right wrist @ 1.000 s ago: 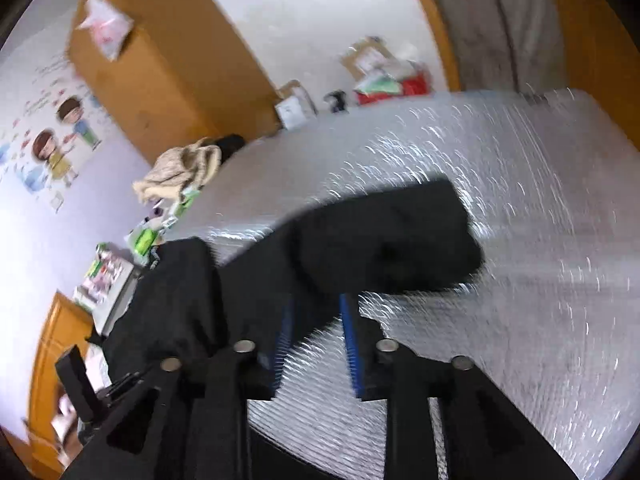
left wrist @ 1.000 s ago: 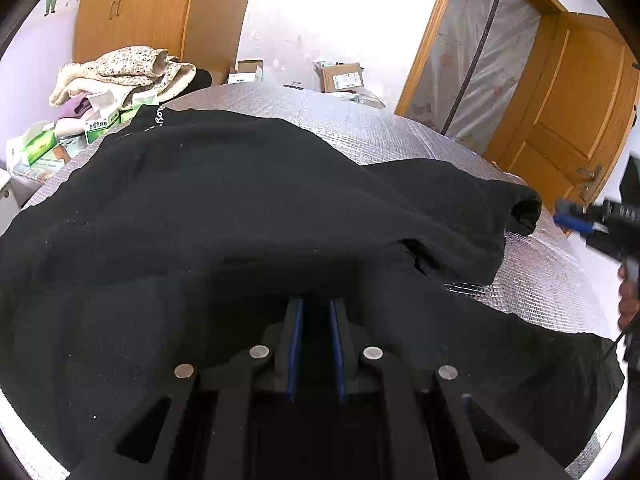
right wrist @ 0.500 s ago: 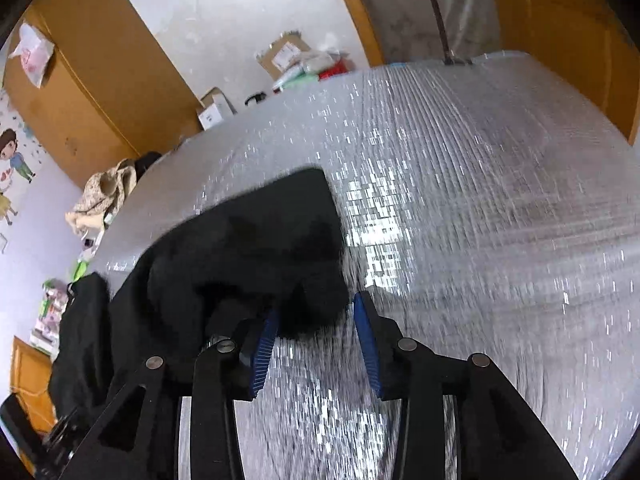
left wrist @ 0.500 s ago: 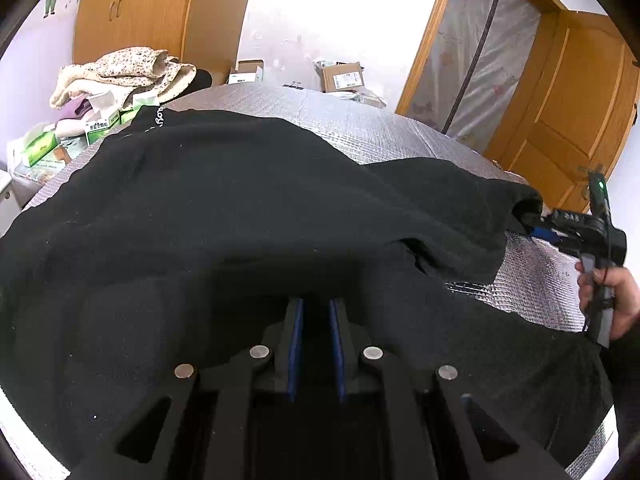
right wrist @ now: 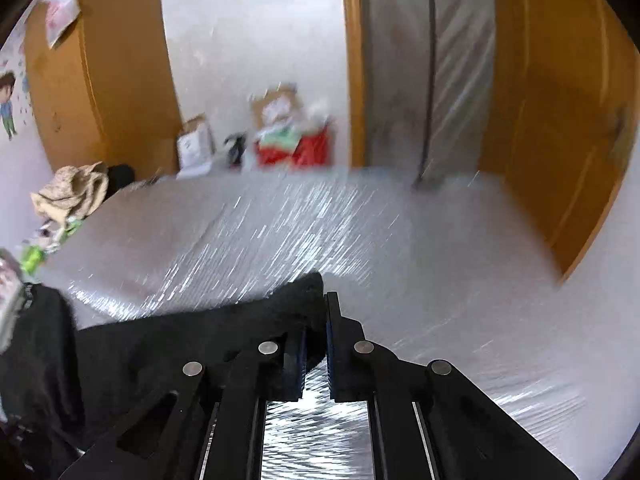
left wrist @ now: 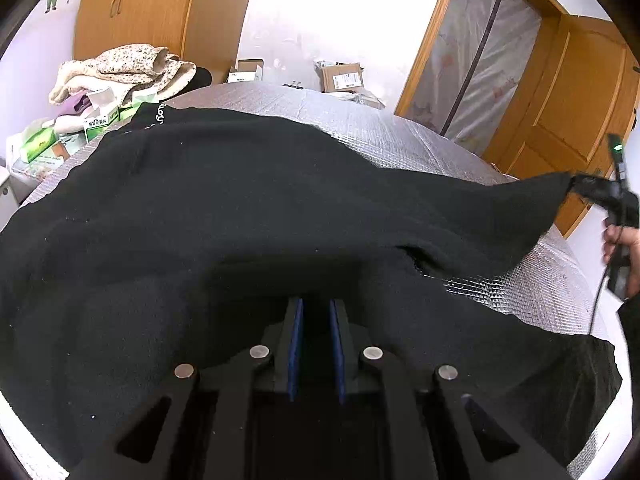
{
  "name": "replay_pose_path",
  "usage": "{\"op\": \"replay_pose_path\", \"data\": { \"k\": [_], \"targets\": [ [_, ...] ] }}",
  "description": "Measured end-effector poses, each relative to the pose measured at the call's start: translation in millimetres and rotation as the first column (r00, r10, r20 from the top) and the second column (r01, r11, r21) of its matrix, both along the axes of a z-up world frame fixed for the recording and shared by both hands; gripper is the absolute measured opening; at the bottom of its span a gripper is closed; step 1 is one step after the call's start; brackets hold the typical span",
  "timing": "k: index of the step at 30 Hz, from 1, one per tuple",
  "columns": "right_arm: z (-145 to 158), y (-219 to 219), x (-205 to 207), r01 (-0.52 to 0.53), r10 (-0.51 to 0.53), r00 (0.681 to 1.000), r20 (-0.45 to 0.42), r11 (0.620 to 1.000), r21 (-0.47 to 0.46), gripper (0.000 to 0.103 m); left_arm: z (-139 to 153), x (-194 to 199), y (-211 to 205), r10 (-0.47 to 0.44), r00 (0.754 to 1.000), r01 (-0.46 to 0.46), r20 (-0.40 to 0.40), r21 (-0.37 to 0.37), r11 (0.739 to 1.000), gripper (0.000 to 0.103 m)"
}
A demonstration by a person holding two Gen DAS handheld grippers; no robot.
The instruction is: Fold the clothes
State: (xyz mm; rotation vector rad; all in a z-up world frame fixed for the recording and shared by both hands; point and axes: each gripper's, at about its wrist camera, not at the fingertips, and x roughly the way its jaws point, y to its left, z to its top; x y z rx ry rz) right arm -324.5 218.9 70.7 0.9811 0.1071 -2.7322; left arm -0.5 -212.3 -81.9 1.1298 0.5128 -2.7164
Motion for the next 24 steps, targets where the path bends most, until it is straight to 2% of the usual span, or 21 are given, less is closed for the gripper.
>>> {"op": "replay_pose_path", "data": {
  "k": [1, 4, 6, 8, 11, 13, 17, 18, 20, 24],
  "targets": [
    [10, 6, 5, 0.016, -0.015, 0.999, -0.035, 1.0, 0.026, 0.008, 0, 0, 0, 0.0, 1.0, 0.0, -0.001, 0.0, 1.0, 0.014],
    [23, 27, 16, 0.055, -0.052, 0.997, -0.048, 0.996, 0.072, 0.008, 0, 1, -2, 0.001, 1.0, -0.001, -0.007, 0.011, 1.0, 0.014],
    [12, 36, 21, 0.059, -0.06, 0.998, 0.003, 0.991, 0.119, 0.009, 0, 2, -2, 0.001, 1.0, 0.0, -0.011, 0.014, 1.0, 0.014],
    [-15, 42, 27, 0.034, -0.054, 0.992, 0.112, 0.984, 0.174, 0.011, 0, 2, -2, 0.001, 1.0, -0.001, -0.013, 0.018, 1.0, 0.014],
    [-53, 54, 46, -0.012, -0.021, 0.965, 0.261, 0.992, 0.127, 0.011, 0, 2, -3, 0.001, 1.0, 0.0, -0.015, 0.025, 1.0, 0.014],
    [-59, 65, 60, -0.021, 0.004, 0.96, 0.281, 0.998, 0.058, 0.011, 0, 2, -3, 0.0, 1.0, 0.0, -0.014, 0.025, 1.0, 0.014],
    [-60, 91, 75, 0.027, 0.004, 0.965, 0.263, 0.993, -0.111, 0.031, 0, 2, -1, 0.001, 1.0, -0.001, -0.009, 0.013, 1.0, 0.014],
    [-60, 97, 77, 0.044, -0.004, 0.966, 0.258, 0.988, -0.149, 0.032, 0, 2, 0, 0.001, 1.0, -0.001, -0.008, 0.011, 1.0, 0.014],
    [-68, 105, 72, 0.089, -0.043, 0.959, 0.281, 0.984, -0.153, 0.037, 0, 2, -1, 0.001, 1.0, -0.001, -0.009, 0.012, 1.0, 0.014],
    [-87, 103, 68, 0.094, -0.032, 0.943, 0.332, 0.98, -0.173, 0.038, -1, 2, -1, 0.001, 1.0, -0.001, -0.009, 0.016, 1.0, 0.014]
  ]
}}
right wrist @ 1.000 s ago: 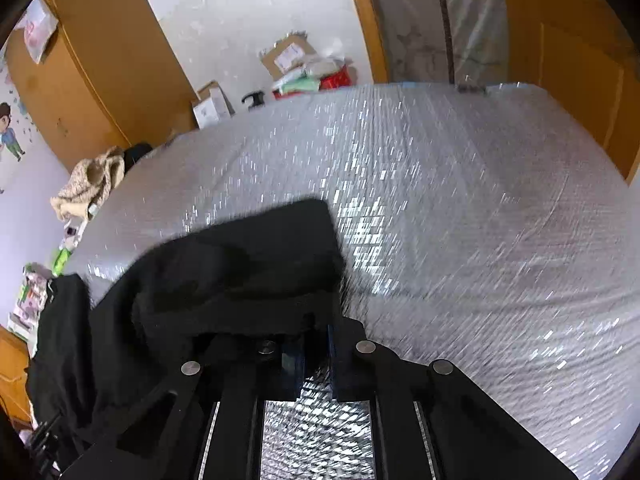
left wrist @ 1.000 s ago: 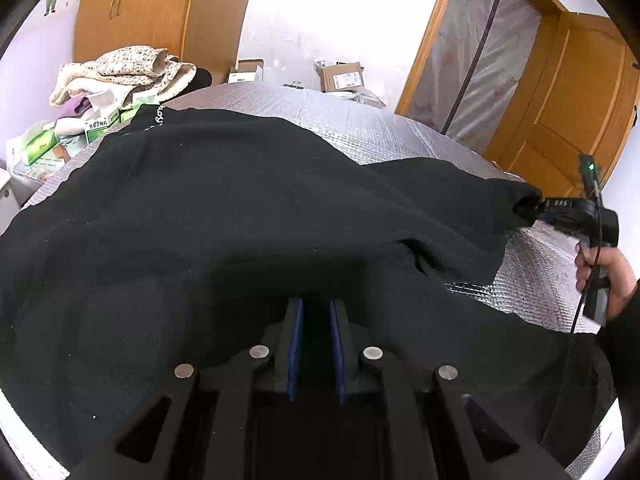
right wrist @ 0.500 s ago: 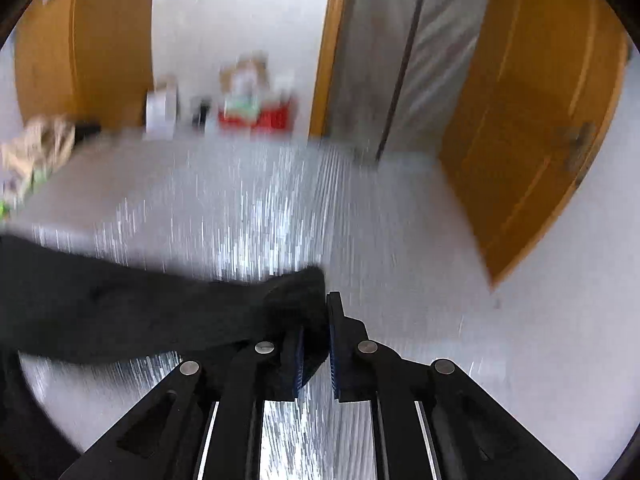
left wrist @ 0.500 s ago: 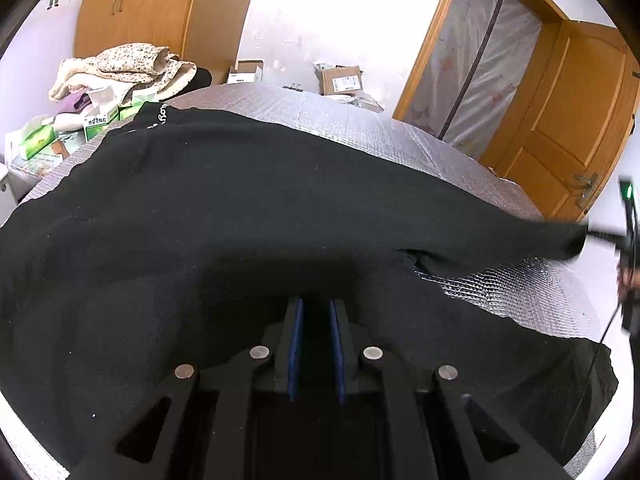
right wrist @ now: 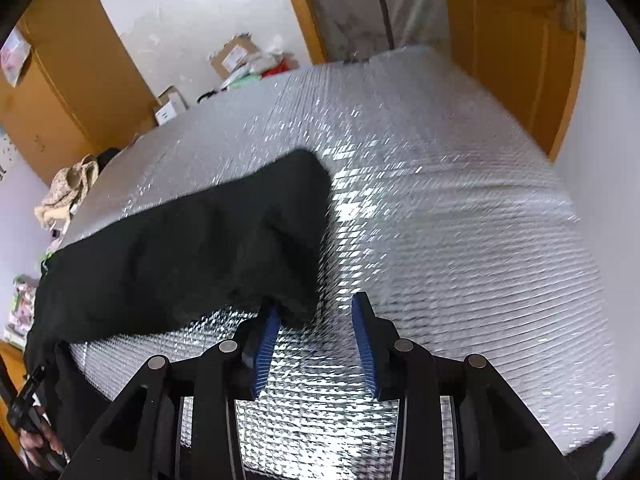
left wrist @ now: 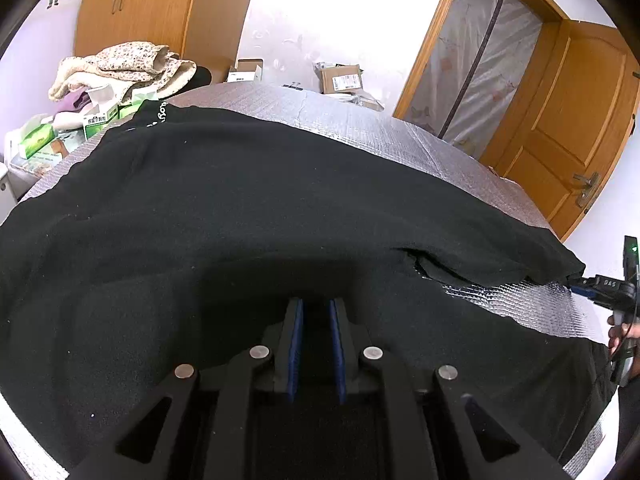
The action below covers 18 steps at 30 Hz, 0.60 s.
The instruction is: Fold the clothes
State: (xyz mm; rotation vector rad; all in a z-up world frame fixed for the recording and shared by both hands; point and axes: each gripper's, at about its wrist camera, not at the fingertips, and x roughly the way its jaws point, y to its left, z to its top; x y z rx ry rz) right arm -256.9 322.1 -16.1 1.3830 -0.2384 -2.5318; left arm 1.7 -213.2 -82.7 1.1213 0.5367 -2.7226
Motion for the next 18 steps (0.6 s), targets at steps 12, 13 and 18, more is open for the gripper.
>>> {"op": "replay_pose_path", "data": {
  "k": [12, 13, 18],
  "targets": [
    [55, -53, -22, -0.034, 0.062, 0.97, -0.236, 0.992, 0.122, 0.007, -1, -1, -2, -0.001, 1.0, 0.001, 0.001, 0.003, 1.0, 0.014],
    [67, -71, -17, -0.085, 0.127, 0.953, -0.276, 0.984, 0.159, 0.007, -1, -1, -2, -0.001, 1.0, 0.001, 0.002, 0.002, 1.0, 0.014],
    [72, -175, 14, -0.401, 0.482, 0.833, -0.272, 0.864, 0.303, 0.013, -1, 0, -3, -0.001, 1.0, 0.001, -0.002, 0.01, 1.0, 0.014]
  ]
}}
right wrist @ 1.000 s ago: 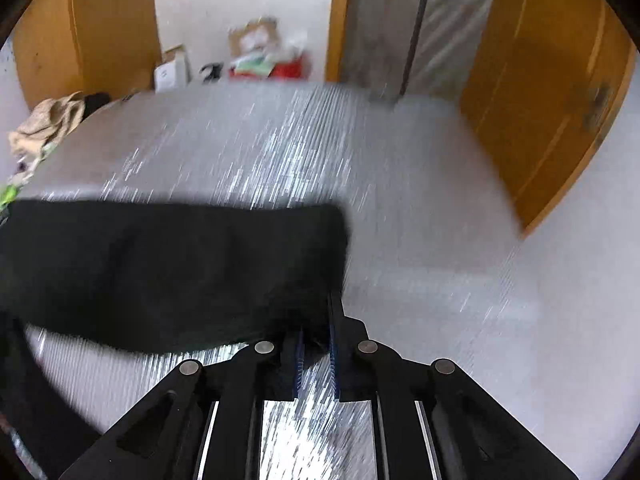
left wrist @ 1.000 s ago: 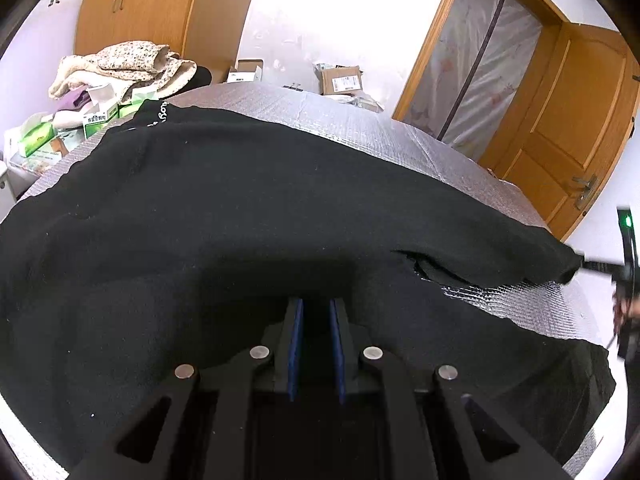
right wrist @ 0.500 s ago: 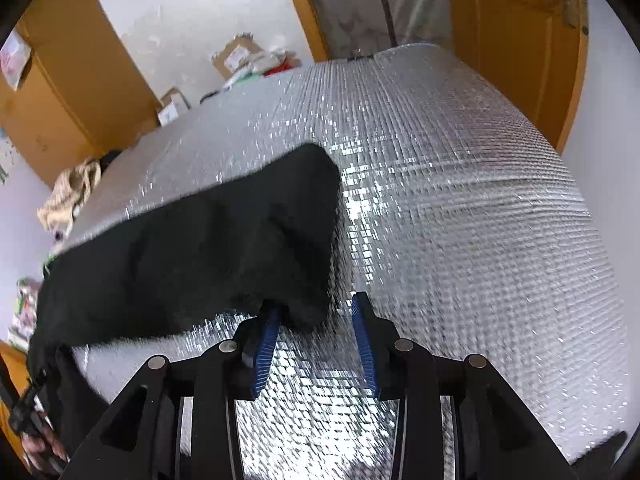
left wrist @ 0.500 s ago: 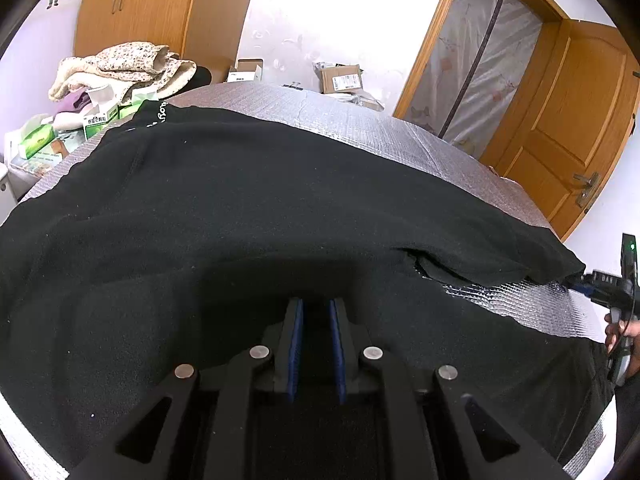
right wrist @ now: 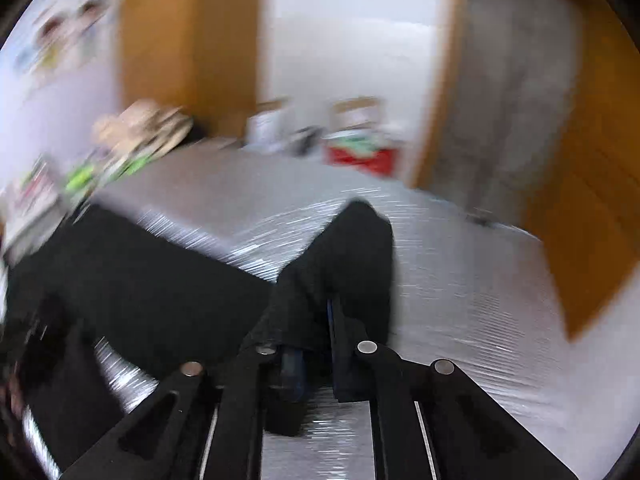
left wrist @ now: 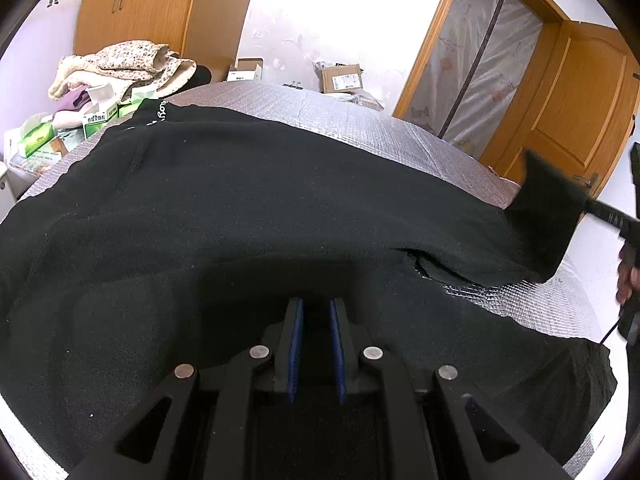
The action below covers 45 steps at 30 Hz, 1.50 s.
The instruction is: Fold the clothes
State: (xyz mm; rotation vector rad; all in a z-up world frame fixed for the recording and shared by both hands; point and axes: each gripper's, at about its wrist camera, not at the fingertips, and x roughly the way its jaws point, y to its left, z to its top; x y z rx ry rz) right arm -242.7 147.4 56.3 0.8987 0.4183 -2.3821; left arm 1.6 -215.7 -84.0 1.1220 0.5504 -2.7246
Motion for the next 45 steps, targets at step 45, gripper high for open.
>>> {"op": "replay_pose_path", "data": {
  "k": [45],
  "targets": [
    [-21, 79, 50, 0.106, -0.058, 0.942, 0.33, 0.986, -0.128, 0.043, -6, 6, -17, -0.007, 0.999, 0.01, -0.035, 0.102, 0.995, 0.014]
  ]
}}
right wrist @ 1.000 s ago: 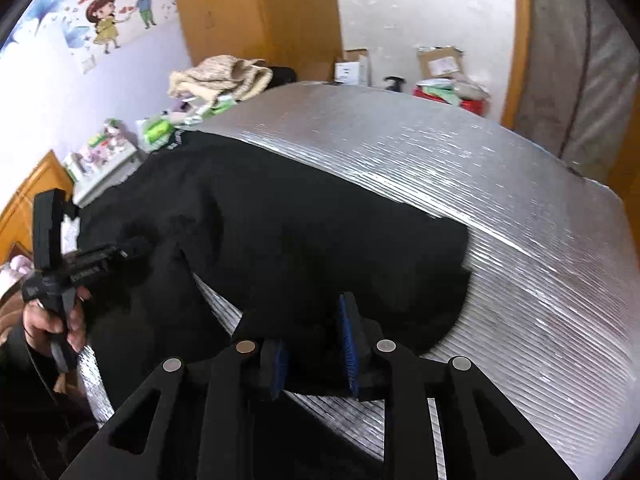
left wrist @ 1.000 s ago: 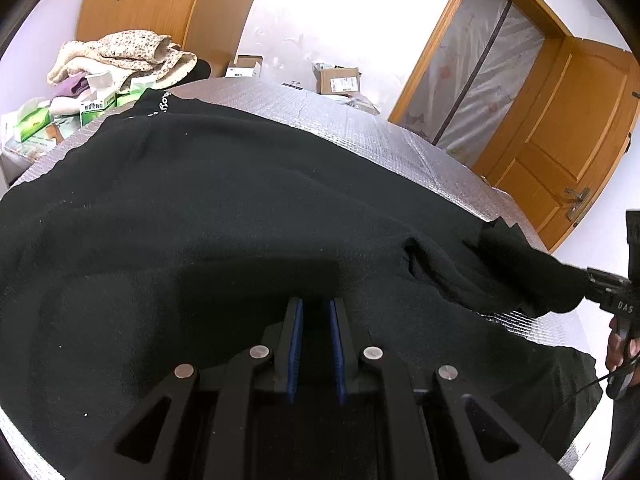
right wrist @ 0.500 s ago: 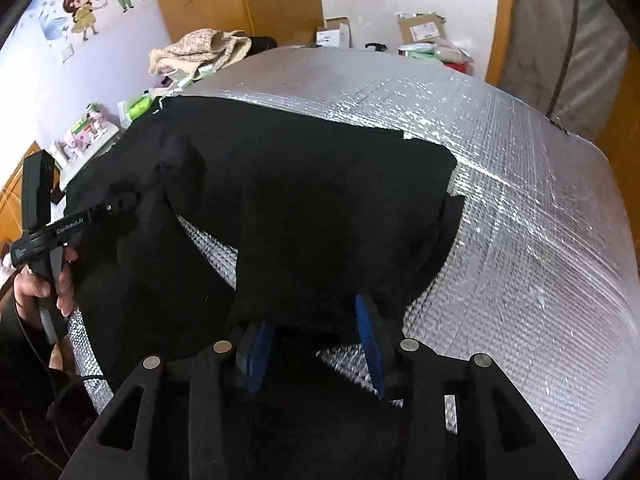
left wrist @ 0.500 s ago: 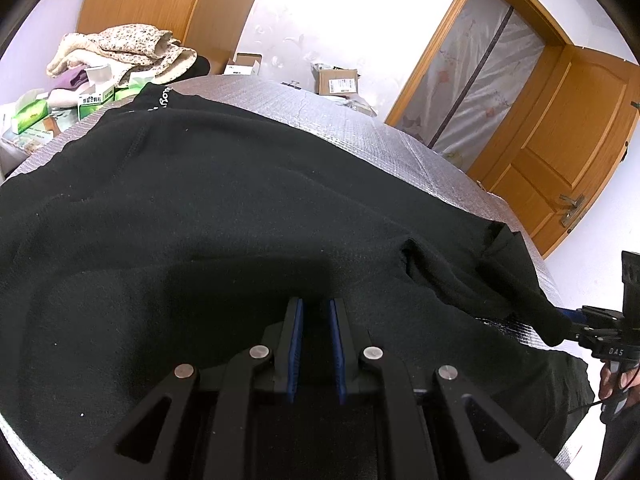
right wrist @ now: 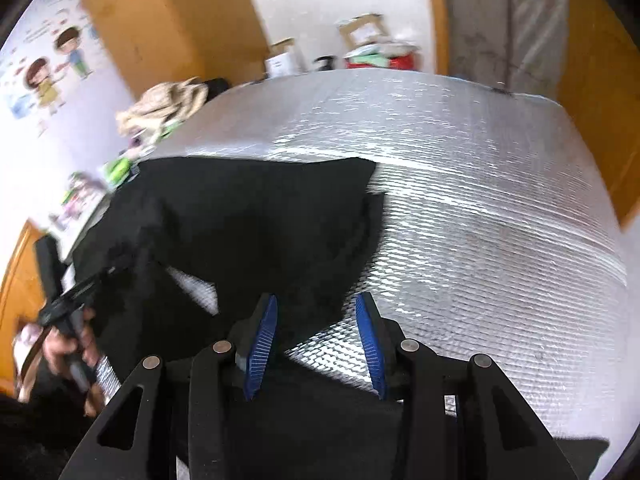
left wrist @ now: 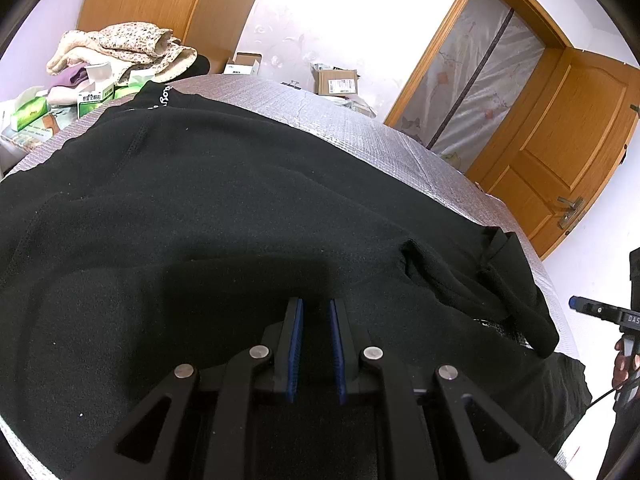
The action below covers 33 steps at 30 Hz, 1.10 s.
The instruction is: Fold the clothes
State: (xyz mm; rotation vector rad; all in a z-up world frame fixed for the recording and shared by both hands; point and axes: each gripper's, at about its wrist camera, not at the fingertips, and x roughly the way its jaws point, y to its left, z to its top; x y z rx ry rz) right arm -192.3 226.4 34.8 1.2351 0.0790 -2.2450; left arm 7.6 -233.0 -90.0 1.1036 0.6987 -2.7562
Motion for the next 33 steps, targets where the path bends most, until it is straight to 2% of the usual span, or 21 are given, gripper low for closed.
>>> {"op": "replay_pose_path", "data": {
  "k": [2, 6, 8, 10, 14, 18, 19, 20, 22, 25, 27, 28, 31, 33],
  "targets": [
    [2, -1, -4, -0.01, 0.01, 1.0, -0.01, 1.0, -0.009, 0.043, 0, 0, 1, 0.0, 1.0, 0.0, 0.003, -0.006, 1.0, 0.014],
    [-18, 10, -53, 0.121, -0.119, 0.992, 0.043, 0.992, -0.04, 0.041, 0, 0, 1, 0.0, 1.0, 0.0, 0.003, -0.008, 1.0, 0.014],
    [-32, 15, -78, 0.181, -0.177, 0.981, 0.086, 0.983, -0.043, 0.028, 0, 1, 1, 0.001, 1.0, -0.001, 0.001, -0.004, 1.0, 0.014],
    [-45, 11, -94, 0.18, -0.176, 0.977, 0.116, 0.983, -0.025, 0.027, 0, 0, 2, 0.001, 1.0, -0.001, 0.002, -0.004, 1.0, 0.014],
    [-58, -1, -110, 0.164, -0.155, 0.976, 0.156, 0.985, -0.046, 0.027, 0, 0, 2, 0.001, 1.0, -0.001, 0.004, -0.009, 1.0, 0.014],
    [-63, -5, -116, 0.165, -0.154, 0.976, 0.156, 0.985, -0.059, 0.025, 1, 0, 3, 0.001, 1.0, -0.001, 0.007, -0.017, 1.0, 0.014],
    [-63, -7, -115, 0.158, -0.15, 0.978, 0.145, 0.986, -0.048, 0.012, 1, 0, 3, 0.001, 1.0, -0.001, 0.007, -0.017, 1.0, 0.014],
    [-62, -10, -114, 0.151, -0.145, 0.981, 0.133, 0.988, -0.037, 0.005, 1, 0, 4, 0.001, 1.0, -0.001, 0.007, -0.018, 1.0, 0.014],
    [-61, -11, -113, 0.149, -0.145, 0.983, 0.108, 0.988, -0.028, 0.005, 1, -1, 4, 0.002, 1.0, -0.002, 0.007, -0.019, 1.0, 0.014],
    [-49, 5, -112, 0.21, -0.206, 0.977, 0.056, 0.976, -0.063, 0.005, 1, -1, 5, 0.003, 1.0, -0.003, 0.008, -0.022, 1.0, 0.014],
    [-39, 25, -110, 0.275, -0.274, 0.962, 0.02, 0.957, -0.091, 0.005, 1, -1, 6, 0.003, 1.0, -0.003, 0.008, -0.025, 1.0, 0.014],
    [-32, 41, -108, 0.328, -0.33, 0.944, -0.003, 0.939, -0.105, 0.005, 2, -1, 6, 0.003, 1.0, -0.003, 0.009, -0.027, 1.0, 0.014],
    [-19, 88, -92, 0.48, -0.488, 0.871, -0.056, 0.87, -0.115, 0.005, 3, -2, 9, 0.006, 1.0, -0.005, 0.011, -0.047, 0.999, 0.014],
    [-12, 119, -80, 0.574, -0.584, 0.807, -0.086, 0.811, -0.116, 0.005, 7, -3, 14, 0.006, 1.0, -0.005, 0.016, -0.074, 0.997, 0.014]
  ]
}}
